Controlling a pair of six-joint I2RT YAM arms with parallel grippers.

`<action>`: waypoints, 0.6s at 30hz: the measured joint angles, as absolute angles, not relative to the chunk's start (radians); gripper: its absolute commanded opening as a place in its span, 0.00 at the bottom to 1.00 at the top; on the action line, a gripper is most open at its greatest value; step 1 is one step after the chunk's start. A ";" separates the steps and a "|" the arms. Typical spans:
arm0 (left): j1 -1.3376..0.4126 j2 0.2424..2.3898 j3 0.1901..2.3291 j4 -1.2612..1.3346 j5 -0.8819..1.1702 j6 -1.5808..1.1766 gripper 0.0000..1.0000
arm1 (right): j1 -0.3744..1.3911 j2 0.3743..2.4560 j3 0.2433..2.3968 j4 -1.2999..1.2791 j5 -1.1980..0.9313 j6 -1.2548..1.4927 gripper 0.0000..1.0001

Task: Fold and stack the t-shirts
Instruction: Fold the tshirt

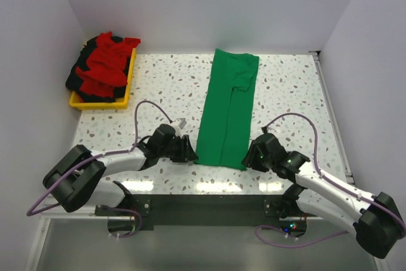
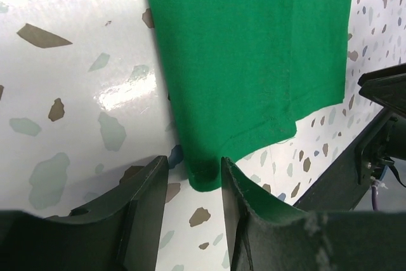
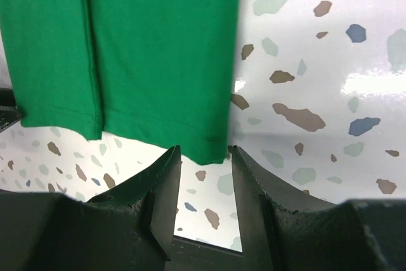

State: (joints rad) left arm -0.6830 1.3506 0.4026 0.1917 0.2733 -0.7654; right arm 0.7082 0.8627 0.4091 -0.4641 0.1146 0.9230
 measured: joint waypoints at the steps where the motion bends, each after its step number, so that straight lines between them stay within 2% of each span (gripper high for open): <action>1: -0.690 1.353 0.404 0.193 0.266 -0.766 0.43 | 0.700 0.856 0.403 -0.464 0.114 0.923 0.41; 18: -0.821 1.390 0.465 0.137 0.079 -0.775 0.29 | 0.682 0.857 0.323 -0.410 0.067 0.950 0.40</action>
State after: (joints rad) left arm -0.8207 1.3899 0.4652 0.1371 0.0792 -0.7750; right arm 0.6819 0.8570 0.3233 -0.4103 0.0673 0.9504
